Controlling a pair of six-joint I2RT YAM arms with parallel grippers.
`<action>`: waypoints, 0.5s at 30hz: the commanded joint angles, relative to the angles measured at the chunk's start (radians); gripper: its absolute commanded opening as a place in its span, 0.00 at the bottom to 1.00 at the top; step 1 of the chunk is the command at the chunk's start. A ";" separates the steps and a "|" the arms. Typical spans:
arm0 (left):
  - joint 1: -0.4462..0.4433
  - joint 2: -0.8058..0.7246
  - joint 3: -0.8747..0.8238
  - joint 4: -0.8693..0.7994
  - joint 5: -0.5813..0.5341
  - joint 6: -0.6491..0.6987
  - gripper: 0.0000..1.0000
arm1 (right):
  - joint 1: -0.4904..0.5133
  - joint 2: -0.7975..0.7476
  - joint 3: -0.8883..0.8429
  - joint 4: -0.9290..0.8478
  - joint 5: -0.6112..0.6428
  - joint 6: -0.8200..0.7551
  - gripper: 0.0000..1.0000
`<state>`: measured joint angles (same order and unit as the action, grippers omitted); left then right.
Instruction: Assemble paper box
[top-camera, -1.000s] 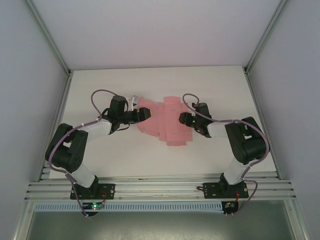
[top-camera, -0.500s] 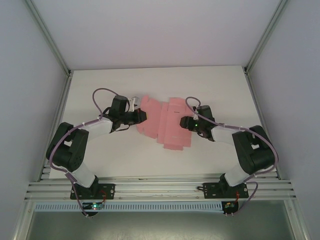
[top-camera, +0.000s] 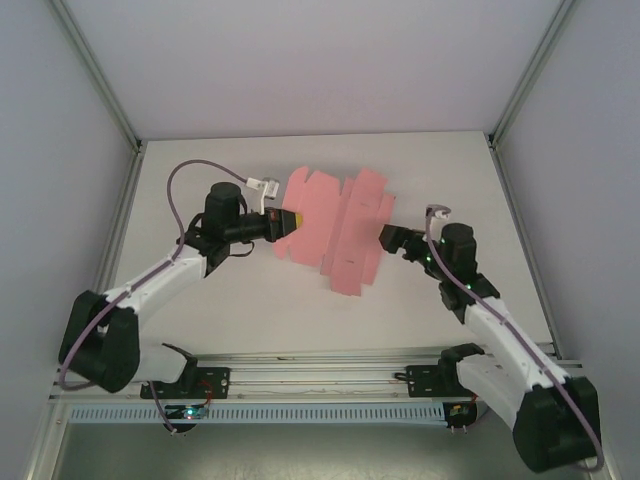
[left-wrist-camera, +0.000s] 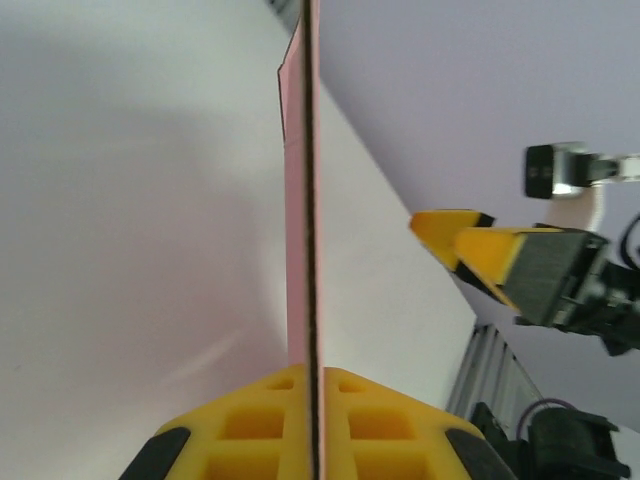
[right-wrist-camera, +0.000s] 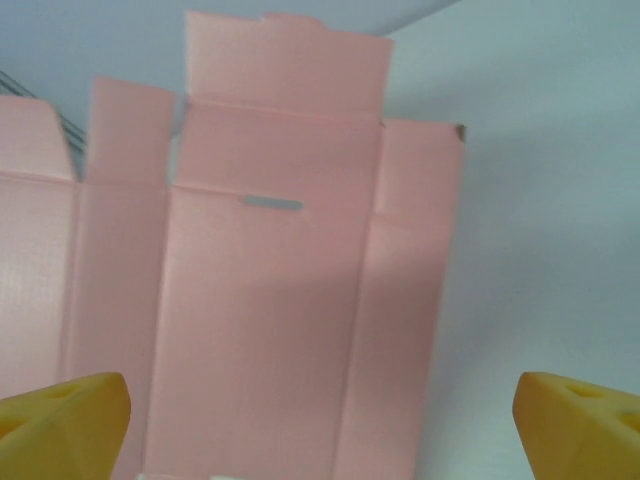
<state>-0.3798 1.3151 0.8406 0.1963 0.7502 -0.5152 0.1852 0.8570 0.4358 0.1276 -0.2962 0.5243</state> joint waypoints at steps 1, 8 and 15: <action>-0.017 -0.080 0.014 0.058 0.044 0.035 0.00 | -0.045 -0.112 -0.057 0.026 -0.073 0.015 0.98; -0.038 -0.246 0.025 0.028 0.035 0.034 0.00 | -0.125 -0.240 -0.081 0.090 -0.304 0.070 0.98; -0.049 -0.360 0.019 0.017 0.048 0.011 0.00 | -0.138 -0.192 -0.092 0.346 -0.483 0.152 0.98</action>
<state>-0.4133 0.9863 0.8406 0.1936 0.7677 -0.5041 0.0544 0.6525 0.3553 0.3050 -0.6563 0.6247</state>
